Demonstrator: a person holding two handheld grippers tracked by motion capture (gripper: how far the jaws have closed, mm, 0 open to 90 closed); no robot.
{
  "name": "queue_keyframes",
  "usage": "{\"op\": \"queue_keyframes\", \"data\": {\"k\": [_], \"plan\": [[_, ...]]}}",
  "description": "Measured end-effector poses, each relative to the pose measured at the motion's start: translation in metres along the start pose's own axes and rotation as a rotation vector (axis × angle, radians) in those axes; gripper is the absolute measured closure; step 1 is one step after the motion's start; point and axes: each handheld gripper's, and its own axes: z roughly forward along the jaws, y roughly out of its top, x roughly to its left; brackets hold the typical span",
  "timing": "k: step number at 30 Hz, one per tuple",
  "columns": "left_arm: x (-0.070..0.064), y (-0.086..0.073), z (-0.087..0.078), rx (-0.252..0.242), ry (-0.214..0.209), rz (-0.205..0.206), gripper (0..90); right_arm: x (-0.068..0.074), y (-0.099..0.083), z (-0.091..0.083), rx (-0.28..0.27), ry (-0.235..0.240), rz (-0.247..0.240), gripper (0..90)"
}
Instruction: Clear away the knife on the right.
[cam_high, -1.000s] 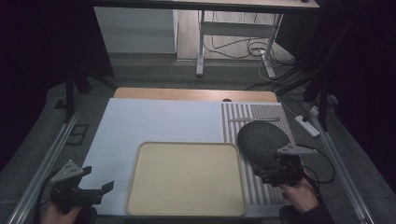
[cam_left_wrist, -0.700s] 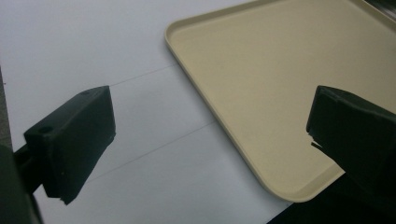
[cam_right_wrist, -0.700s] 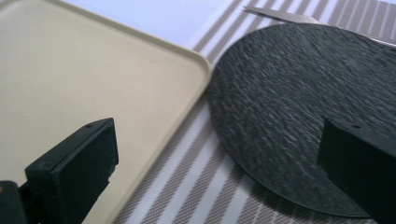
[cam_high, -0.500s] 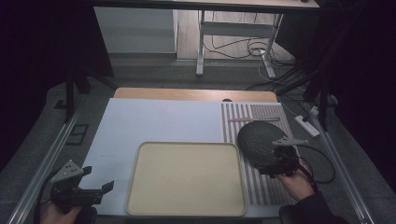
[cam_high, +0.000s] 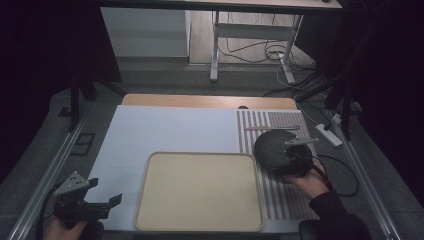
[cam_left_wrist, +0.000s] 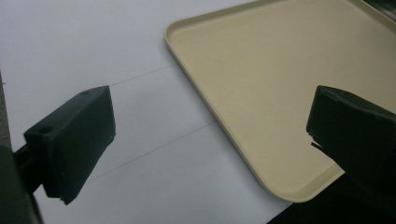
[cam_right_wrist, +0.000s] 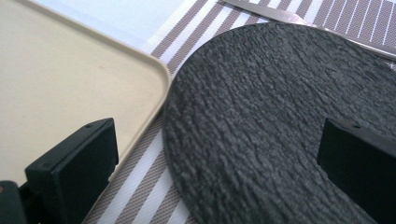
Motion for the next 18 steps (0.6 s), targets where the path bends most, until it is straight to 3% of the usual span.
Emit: {"op": "queue_keyframes", "data": {"k": [18], "plan": [[0.000, 0.000, 0.000, 0.001, -0.003, -0.004, 2.2, -0.022, 0.023, 0.033, 0.045, -0.032, 0.023, 0.0]]}}
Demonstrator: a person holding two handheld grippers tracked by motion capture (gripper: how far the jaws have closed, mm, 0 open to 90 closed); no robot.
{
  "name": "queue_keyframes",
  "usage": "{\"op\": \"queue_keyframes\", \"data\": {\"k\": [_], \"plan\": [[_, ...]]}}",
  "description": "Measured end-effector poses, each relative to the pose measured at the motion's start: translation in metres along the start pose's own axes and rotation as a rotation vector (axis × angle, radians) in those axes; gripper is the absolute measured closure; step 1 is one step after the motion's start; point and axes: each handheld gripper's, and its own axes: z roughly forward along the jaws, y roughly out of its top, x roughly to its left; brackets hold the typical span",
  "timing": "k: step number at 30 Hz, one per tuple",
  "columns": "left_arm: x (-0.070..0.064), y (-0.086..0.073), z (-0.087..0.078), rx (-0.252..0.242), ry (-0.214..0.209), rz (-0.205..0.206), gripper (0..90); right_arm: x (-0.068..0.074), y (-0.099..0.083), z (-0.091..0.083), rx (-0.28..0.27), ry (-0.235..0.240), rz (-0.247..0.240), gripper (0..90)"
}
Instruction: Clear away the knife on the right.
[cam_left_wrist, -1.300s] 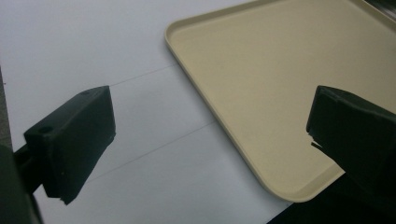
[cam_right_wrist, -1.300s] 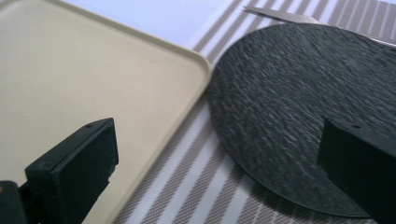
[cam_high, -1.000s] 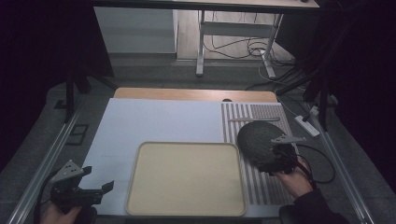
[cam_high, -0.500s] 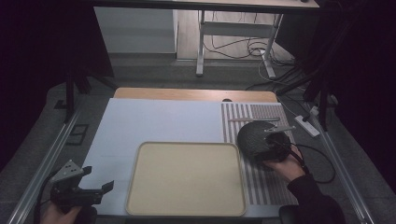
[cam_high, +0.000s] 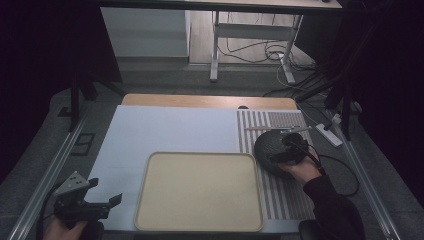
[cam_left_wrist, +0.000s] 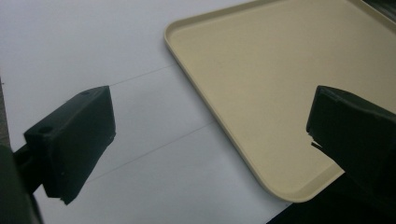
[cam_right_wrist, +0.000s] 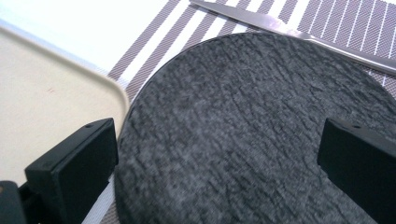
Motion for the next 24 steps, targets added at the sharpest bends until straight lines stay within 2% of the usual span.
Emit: {"op": "queue_keyframes", "data": {"k": [17, 24], "plan": [[0.000, 0.000, 0.000, 0.001, -0.003, 0.000, 2.2, -0.019, 0.020, 0.031, 0.032, -0.052, 0.031, 0.0], [0.000, 0.000, 0.000, 0.001, -0.005, -0.002, 2.2, -0.025, 0.027, 0.039, 0.036, -0.070, 0.028, 0.0]]}}
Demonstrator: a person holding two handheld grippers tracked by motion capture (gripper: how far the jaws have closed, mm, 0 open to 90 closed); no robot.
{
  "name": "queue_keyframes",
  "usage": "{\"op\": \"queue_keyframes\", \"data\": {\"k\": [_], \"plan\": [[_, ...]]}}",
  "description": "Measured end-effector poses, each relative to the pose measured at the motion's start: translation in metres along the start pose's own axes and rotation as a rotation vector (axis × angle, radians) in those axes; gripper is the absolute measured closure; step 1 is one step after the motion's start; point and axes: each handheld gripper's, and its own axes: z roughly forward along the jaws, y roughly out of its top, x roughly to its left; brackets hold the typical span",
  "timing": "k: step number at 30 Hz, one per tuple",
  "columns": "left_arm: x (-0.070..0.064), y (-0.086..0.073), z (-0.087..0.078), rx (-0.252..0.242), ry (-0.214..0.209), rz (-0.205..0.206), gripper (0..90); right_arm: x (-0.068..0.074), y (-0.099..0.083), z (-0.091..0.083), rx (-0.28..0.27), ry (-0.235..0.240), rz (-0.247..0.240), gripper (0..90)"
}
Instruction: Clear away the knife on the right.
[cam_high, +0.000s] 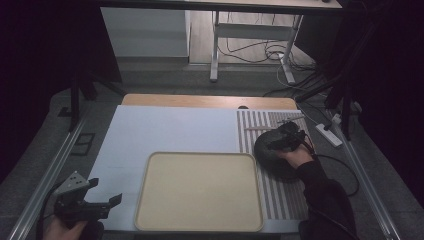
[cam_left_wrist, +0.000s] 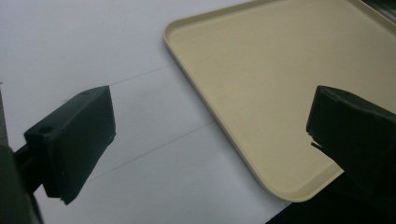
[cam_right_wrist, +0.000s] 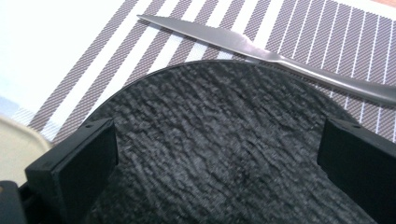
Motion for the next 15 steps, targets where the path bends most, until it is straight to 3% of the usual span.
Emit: {"op": "queue_keyframes", "data": {"k": [5, 14, 15], "plan": [[0.000, 0.000, 0.000, 0.001, -0.001, 0.001, 2.2, -0.005, 0.004, 0.003, 0.009, -0.013, -0.003, 8.4], [0.000, 0.000, 0.000, 0.002, -0.001, 0.004, 2.3, -0.015, 0.013, 0.006, 0.014, -0.025, -0.017, 39.8], [0.000, 0.000, 0.000, 0.002, -0.001, 0.004, 2.3, -0.015, 0.013, 0.006, 0.014, -0.025, -0.017, 39.8]]}}
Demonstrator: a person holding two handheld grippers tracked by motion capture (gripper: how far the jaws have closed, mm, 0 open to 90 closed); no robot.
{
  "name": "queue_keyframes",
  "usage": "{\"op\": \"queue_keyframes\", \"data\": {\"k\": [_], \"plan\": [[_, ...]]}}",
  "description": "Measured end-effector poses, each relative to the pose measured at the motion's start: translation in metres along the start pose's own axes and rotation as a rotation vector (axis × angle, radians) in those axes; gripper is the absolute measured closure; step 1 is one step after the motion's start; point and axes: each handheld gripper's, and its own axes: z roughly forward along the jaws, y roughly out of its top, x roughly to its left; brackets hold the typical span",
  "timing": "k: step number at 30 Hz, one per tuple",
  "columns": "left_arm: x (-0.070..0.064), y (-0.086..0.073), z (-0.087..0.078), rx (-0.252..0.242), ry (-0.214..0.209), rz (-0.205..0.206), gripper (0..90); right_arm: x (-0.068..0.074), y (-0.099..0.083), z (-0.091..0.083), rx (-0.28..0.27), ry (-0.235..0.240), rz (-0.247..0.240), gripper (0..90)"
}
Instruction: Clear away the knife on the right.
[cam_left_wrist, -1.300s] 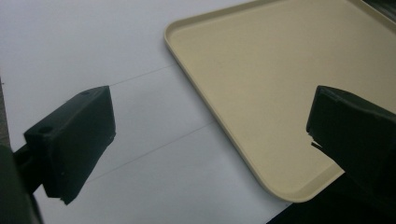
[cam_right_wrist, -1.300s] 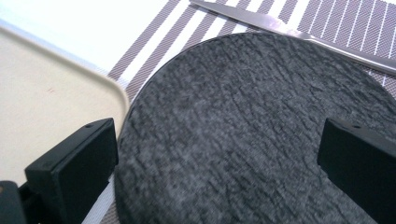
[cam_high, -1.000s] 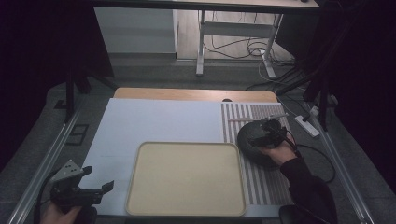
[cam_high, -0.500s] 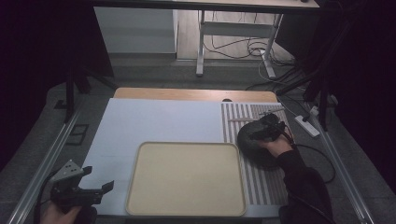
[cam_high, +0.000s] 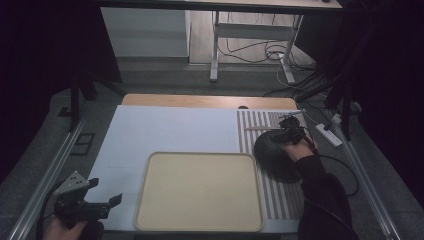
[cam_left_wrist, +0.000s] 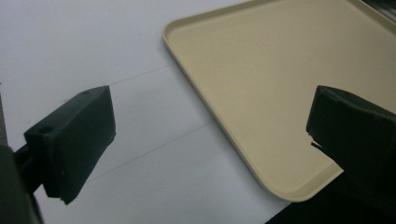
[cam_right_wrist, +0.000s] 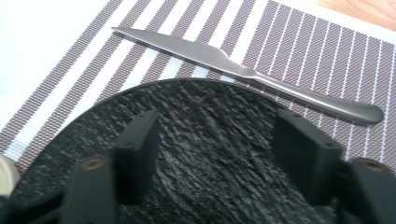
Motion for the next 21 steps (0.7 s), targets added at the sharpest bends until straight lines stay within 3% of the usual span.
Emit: {"op": "queue_keyframes", "data": {"k": [1, 11, 17, 21], "plan": [[0.000, 0.000, 0.000, 0.000, 0.000, 0.000, 2.3, -0.003, 0.002, 0.001, 0.007, 0.019, -0.004, 49.9], [0.000, 0.000, 0.000, 0.003, -0.001, 0.001, 2.3, -0.015, 0.013, 0.009, 0.039, 0.066, -0.026, 89.3], [0.000, 0.000, 0.000, 0.003, -0.002, 0.000, 2.4, -0.026, 0.019, 0.017, 0.044, 0.049, -0.011, 89.9], [0.000, 0.000, 0.000, 0.003, -0.003, -0.001, 2.4, -0.034, 0.023, 0.024, 0.038, 0.041, 0.023, 89.9]]}}
